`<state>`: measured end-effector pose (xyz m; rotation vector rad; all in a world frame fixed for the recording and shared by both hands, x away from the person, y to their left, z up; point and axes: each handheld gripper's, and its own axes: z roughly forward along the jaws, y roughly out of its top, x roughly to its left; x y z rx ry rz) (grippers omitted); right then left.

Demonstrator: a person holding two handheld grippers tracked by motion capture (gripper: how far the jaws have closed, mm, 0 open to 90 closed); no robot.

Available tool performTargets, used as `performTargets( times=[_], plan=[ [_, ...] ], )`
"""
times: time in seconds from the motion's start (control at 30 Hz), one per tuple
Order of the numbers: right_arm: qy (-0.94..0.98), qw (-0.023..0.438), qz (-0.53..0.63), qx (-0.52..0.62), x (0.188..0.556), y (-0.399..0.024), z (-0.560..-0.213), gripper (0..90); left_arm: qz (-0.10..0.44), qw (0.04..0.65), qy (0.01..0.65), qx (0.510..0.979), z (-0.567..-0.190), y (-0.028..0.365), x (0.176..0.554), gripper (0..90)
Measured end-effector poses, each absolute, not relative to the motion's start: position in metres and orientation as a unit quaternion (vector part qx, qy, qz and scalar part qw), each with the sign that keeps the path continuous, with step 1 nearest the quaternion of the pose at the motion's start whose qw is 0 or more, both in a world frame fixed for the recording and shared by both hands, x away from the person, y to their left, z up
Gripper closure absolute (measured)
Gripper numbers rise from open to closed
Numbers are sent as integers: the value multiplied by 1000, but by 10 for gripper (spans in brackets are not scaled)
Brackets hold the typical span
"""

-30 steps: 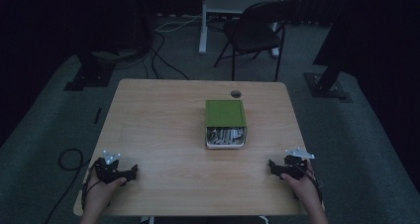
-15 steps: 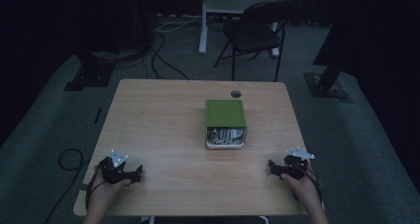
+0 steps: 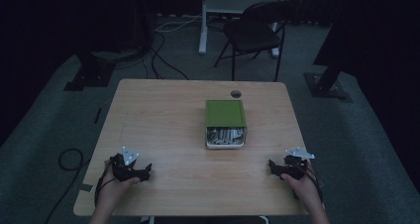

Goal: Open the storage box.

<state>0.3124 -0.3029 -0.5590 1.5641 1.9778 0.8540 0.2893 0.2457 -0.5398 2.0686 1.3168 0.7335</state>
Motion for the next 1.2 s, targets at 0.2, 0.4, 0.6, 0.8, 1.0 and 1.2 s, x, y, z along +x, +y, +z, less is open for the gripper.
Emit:
performTargets(
  times=[0.2, 0.4, 0.6, 0.8, 1.0, 1.2],
  plan=[
    [722, 237, 312, 571, 312, -303, -559, 108, 276, 288, 474, 785, -540, 231, 293, 57],
    [722, 237, 312, 571, 312, -303, -559, 109, 269, 287, 461, 795, -540, 219, 295, 57],
    [722, 238, 312, 571, 312, -303, -559, 109, 271, 292, 444, 802, -539, 205, 296, 57],
    [722, 238, 312, 571, 312, -303, -559, 109, 271, 297, 417, 815, -536, 186, 298, 57],
    [721, 237, 312, 571, 312, -303, -559, 108, 268, 296, 389, 830, -536, 165, 299, 57],
    [721, 237, 312, 571, 312, -303, -559, 109, 270, 297, 360, 842, -536, 145, 301, 57]
  ],
)
